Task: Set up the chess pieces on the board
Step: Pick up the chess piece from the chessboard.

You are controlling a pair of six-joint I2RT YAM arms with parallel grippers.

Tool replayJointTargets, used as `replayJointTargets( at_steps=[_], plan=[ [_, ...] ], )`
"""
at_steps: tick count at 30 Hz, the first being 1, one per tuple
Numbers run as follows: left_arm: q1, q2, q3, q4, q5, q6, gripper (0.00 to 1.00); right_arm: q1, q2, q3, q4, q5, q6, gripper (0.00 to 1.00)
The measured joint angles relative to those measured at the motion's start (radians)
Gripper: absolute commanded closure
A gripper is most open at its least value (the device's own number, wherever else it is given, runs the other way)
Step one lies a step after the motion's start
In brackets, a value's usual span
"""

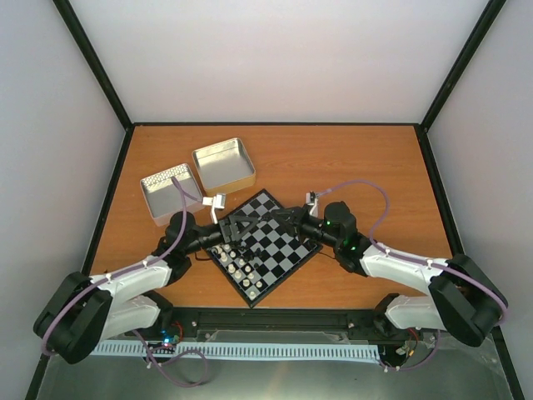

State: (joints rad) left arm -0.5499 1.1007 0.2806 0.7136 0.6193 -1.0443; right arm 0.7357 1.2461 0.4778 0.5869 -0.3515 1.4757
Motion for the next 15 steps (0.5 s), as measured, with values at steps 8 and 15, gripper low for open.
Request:
replayJointTargets(
  at_steps=[8,15],
  plan=[
    [-0.002,0.037,-0.013,0.114,-0.004,-0.069,0.67,0.0,0.025,0.0,0.05,-0.023,0.033,0.97],
    [-0.003,0.038,-0.013,0.14,0.006,-0.084,0.73,0.0,0.046,0.0,0.064,-0.027,0.04,0.97]
  ],
)
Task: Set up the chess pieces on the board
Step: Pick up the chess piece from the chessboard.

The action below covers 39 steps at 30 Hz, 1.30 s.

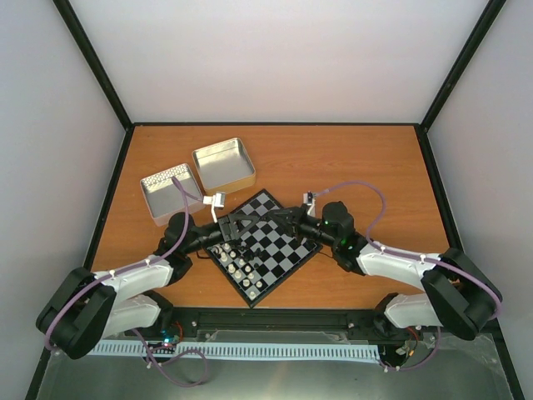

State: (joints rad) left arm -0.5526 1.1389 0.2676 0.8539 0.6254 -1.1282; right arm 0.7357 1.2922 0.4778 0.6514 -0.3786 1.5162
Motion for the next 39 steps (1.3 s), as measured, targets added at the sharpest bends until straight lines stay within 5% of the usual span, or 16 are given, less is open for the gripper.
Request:
replayJointTargets(
  at_steps=[14,24,31,39],
  plan=[
    [0.0,0.002,0.0,-0.003,0.006,0.002,0.74,0.0,0.016,0.0,0.031,-0.007,0.004,0.97],
    [0.0,0.003,0.0,-0.019,0.006,0.014,0.98,0.0,0.033,0.0,0.045,-0.018,0.011,0.97],
    [0.0,0.0,0.002,-0.047,-0.004,0.024,0.99,0.0,0.036,0.0,0.032,-0.014,-0.009,0.97],
    [-0.003,-0.129,0.138,-0.475,-0.195,0.171,0.99,0.003,0.018,0.208,-0.417,0.195,-0.409,0.97]
  ],
)
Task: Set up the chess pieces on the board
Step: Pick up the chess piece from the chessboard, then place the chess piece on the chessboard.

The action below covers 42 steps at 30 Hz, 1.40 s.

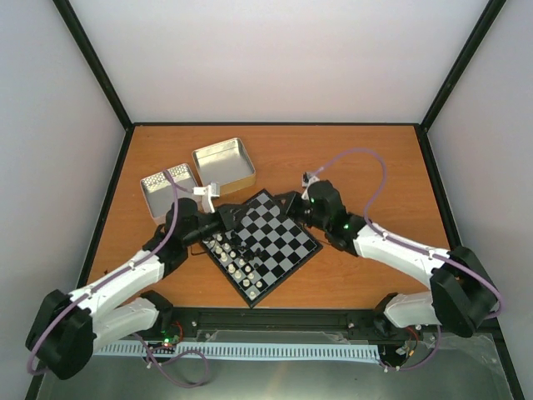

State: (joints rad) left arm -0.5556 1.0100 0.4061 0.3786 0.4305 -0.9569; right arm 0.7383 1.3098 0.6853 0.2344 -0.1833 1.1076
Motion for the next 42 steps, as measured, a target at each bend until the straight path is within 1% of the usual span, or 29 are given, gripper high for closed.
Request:
replayJointTargets(
  at_steps=[3,6,8,12,16,23,29,35,42],
  plan=[
    [0.0,-0.038,0.099,-0.211,-0.137,0.078,0.99,0.0,0.025,0.134,-0.145,0.14,-0.262,0.97],
    [0.0,-0.063,0.166,-0.38,-0.24,0.14,0.99,0.0,0.096,0.217,-0.216,0.227,-0.492,0.97],
    [0.0,-0.073,0.205,-0.493,-0.317,0.165,0.99,0.001,0.156,0.243,-0.238,0.26,-0.62,0.97],
    [0.008,-0.098,0.275,-0.699,-0.517,0.186,0.99,0.005,0.26,0.245,-0.241,0.257,-0.835,0.97],
    [0.029,-0.161,0.308,-0.805,-0.623,0.207,0.99,0.008,0.359,0.296,-0.238,0.187,-1.0,0.97],
    [0.04,-0.188,0.336,-0.853,-0.659,0.232,0.99,0.009,0.549,0.497,-0.257,0.065,-1.196,0.97],
    [0.042,-0.183,0.336,-0.86,-0.659,0.241,0.99,0.009,0.671,0.627,-0.303,0.014,-1.271,0.97],
    [0.044,-0.183,0.336,-0.861,-0.657,0.246,0.99,0.003,0.737,0.671,-0.367,0.007,-1.315,0.97],
    [0.044,-0.197,0.336,-0.867,-0.655,0.255,0.99,-0.003,0.755,0.72,-0.431,-0.006,-1.332,0.97]
  ],
)
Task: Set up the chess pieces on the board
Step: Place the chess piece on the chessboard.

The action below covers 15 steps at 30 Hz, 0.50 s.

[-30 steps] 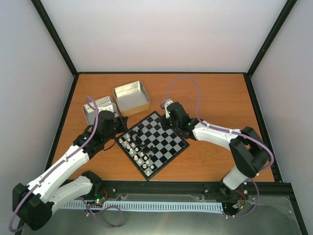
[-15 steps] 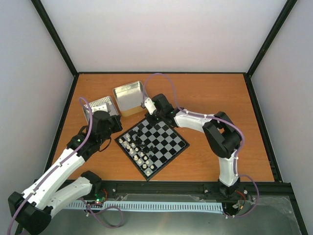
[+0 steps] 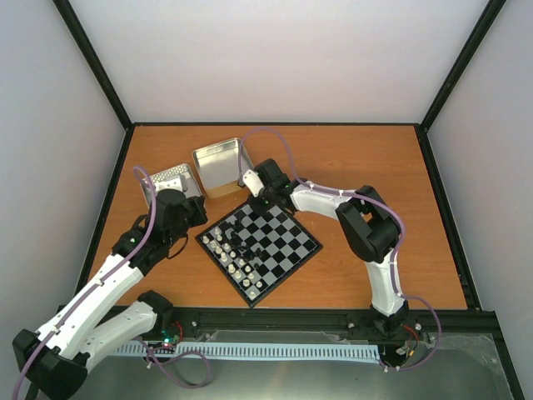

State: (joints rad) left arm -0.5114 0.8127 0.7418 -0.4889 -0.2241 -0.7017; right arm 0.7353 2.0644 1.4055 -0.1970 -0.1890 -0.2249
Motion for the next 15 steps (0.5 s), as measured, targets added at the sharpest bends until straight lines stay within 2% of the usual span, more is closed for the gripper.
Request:
replayJointTargets(
  at_steps=[8,15],
  plan=[
    [0.0,-0.004,0.0,0.0,0.012,0.005,0.99,0.0,0.007,0.013,-0.021,0.034,-0.004,0.9],
    [0.0,-0.004,0.0,0.0,0.02,0.005,0.99,-0.001,0.011,0.013,-0.029,0.051,0.002,0.78]
  ],
)
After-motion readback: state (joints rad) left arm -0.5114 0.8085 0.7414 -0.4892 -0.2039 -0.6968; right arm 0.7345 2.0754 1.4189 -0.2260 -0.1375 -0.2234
